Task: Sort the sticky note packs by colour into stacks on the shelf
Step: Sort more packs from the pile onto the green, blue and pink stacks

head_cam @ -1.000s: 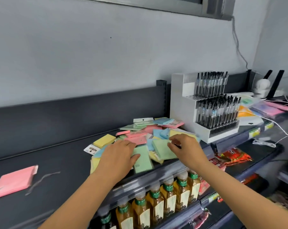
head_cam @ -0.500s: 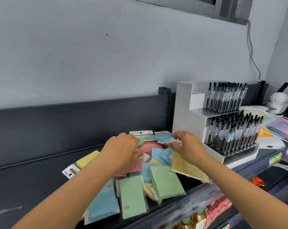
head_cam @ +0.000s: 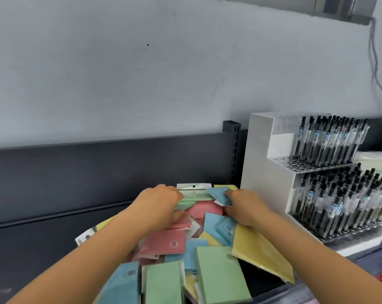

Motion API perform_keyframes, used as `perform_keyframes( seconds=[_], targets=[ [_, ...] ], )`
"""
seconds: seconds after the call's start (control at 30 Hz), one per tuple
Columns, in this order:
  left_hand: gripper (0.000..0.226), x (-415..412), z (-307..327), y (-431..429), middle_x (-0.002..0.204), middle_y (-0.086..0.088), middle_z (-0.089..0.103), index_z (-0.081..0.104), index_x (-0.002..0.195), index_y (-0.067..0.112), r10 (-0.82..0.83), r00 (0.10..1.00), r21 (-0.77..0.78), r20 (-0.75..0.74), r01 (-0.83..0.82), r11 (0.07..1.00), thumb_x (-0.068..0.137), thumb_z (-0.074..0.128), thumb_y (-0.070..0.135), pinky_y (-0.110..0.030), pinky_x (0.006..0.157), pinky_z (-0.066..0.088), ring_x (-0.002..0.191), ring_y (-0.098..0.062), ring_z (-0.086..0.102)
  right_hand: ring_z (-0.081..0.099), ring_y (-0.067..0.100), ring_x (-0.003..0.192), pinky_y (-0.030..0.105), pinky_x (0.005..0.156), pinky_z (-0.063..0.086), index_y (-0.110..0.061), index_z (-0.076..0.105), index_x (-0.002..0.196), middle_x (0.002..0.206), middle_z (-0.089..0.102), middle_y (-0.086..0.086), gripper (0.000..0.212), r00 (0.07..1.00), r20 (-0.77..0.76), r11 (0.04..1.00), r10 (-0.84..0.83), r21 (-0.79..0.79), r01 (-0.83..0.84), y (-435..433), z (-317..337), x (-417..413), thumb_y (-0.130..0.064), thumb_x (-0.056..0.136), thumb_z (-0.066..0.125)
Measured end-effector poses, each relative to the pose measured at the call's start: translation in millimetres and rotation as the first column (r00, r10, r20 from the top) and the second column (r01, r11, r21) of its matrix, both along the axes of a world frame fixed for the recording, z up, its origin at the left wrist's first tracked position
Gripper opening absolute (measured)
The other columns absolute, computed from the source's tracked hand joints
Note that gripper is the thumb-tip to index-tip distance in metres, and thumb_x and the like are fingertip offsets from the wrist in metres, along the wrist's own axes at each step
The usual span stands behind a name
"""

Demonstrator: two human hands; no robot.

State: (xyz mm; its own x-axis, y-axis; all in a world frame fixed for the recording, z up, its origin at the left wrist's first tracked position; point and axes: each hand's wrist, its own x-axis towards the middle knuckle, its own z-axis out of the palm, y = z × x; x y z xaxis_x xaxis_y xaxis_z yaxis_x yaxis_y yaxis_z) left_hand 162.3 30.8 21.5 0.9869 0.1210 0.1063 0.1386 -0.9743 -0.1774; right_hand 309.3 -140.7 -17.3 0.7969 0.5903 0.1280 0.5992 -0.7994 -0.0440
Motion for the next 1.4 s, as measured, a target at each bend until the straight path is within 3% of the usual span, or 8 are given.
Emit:
perform_keyframes(
  seconds=[0.13, 0.23, 0.53, 0.67, 0.87, 1.17, 1.27, 1.4],
  targets=[
    [0.044, -2.3, -4.4, -17.7, 0.130, 0.005, 0.052, 0.052, 0.124, 0.021, 0.054, 0.998, -0.036, 0.020, -0.053, 0.998, 0.092, 0.044, 0.050, -0.040, 0.091, 0.047, 0.117, -0.020, 0.049, 0.061, 0.031, 0.092, 0.032, 0.064, 0.034, -0.011, 0.049, 0.108, 0.104, 0.064, 0.010, 0.022, 0.957, 0.245, 0.987, 0.158, -0.074, -0.144, -5.1, 6.8, -7.0, -0.008, 0.086, 0.048],
    [0.043, -3.8, -6.2, -35.4, 0.127, 0.007, 0.054, 0.053, 0.122, 0.024, 0.075, 0.989, -0.111, 0.129, -0.061, 0.992, 0.092, 0.043, 0.053, -0.038, 0.087, 0.047, 0.116, -0.017, 0.049, 0.060, 0.035, 0.077, 0.036, 0.059, 0.038, -0.014, 0.036, 0.088, 0.090, 0.064, 0.014, 0.009, 0.973, 0.195, 0.957, 0.125, 0.236, -0.170, -15.8, 23.8, -8.1, -0.017, 0.094, 0.043],
    [0.052, -5.1, -17.4, -91.6, 0.125, 0.006, 0.056, 0.050, 0.129, 0.021, 0.233, 0.863, -0.517, 0.449, 0.038, 0.855, 0.085, 0.057, 0.050, -0.018, 0.087, 0.039, 0.111, -0.009, 0.055, 0.058, 0.024, 0.074, 0.036, 0.061, 0.049, -0.014, 0.056, 0.087, 0.078, 0.061, 0.005, 0.007, 0.873, -0.254, 0.396, 0.416, 0.915, 0.078, -46.5, 49.4, -17.7, -0.020, 0.090, 0.057],
    [0.018, -10.0, -15.5, -113.8, 0.107, 0.008, 0.067, 0.056, 0.103, 0.037, 0.365, 0.837, -0.812, 0.407, 0.149, 0.565, 0.086, 0.061, 0.040, -0.020, 0.075, 0.053, 0.086, 0.001, 0.064, 0.063, 0.014, 0.076, 0.031, 0.061, 0.054, -0.025, 0.061, 0.092, 0.090, 0.068, 0.001, 0.011, 0.661, -0.351, 0.212, 0.663, 0.935, 0.284, -54.7, 42.0, -32.2, -0.014, 0.089, 0.059],
    [0.020, -16.8, -16.7, -131.5, 0.093, -0.006, 0.072, 0.058, 0.102, 0.021, 0.510, 0.816, -0.962, 0.271, 0.247, 0.115, 0.085, 0.068, 0.017, -0.026, 0.067, 0.058, 0.082, -0.014, 0.070, 0.064, 0.030, 0.099, 0.051, 0.084, 0.054, -0.020, 0.062, 0.102, 0.105, 0.069, 0.011, 0.014, 0.539, -0.393, 0.186, 0.745, 0.899, 0.398, -58.4, 31.8, -42.8, -0.015, 0.089, 0.060],
    [0.023, -39.3, -11.7, -114.2, 0.104, -0.002, 0.059, 0.047, 0.095, 0.022, 0.676, 0.631, -0.924, 0.381, 0.292, 0.249, 0.087, 0.064, 0.011, -0.031, 0.060, 0.059, 0.083, -0.011, 0.065, 0.071, 0.016, 0.076, 0.026, 0.057, 0.056, -0.025, 0.062, 0.095, 0.091, 0.072, 0.002, 0.011, 0.596, -0.408, 0.185, 0.691, 0.898, 0.399, -55.5, 27.5, -37.5, -0.017, 0.092, 0.055],
    [0.022, -47.6, -12.2, -105.9, 0.102, -0.005, 0.059, 0.044, 0.098, 0.021, 0.736, 0.604, -0.940, 0.307, 0.316, 0.133, 0.089, 0.061, 0.011, -0.048, 0.071, 0.058, 0.066, -0.005, 0.069, 0.067, 0.009, 0.080, 0.031, 0.066, 0.057, -0.032, 0.063, 0.100, 0.093, 0.069, -0.008, 0.017, 0.762, -0.280, 0.219, 0.584, 0.958, 0.184, -49.9, 26.3, -39.9, -0.018, 0.092, 0.056],
    [0.024, -51.9, -13.8, -98.5, 0.110, -0.016, 0.064, 0.046, 0.115, 0.013, 0.708, 0.668, -0.906, 0.229, 0.412, -0.095, 0.092, 0.056, 0.011, -0.045, 0.078, 0.057, 0.090, -0.031, 0.069, 0.059, 0.008, 0.092, 0.027, 0.079, 0.050, -0.027, 0.061, 0.119, 0.106, 0.065, -0.008, 0.037, 0.820, 0.143, 0.297, 0.554, 0.886, -0.356, -41.2, 23.8, -55.5, -0.005, 0.090, 0.055]
  ],
)
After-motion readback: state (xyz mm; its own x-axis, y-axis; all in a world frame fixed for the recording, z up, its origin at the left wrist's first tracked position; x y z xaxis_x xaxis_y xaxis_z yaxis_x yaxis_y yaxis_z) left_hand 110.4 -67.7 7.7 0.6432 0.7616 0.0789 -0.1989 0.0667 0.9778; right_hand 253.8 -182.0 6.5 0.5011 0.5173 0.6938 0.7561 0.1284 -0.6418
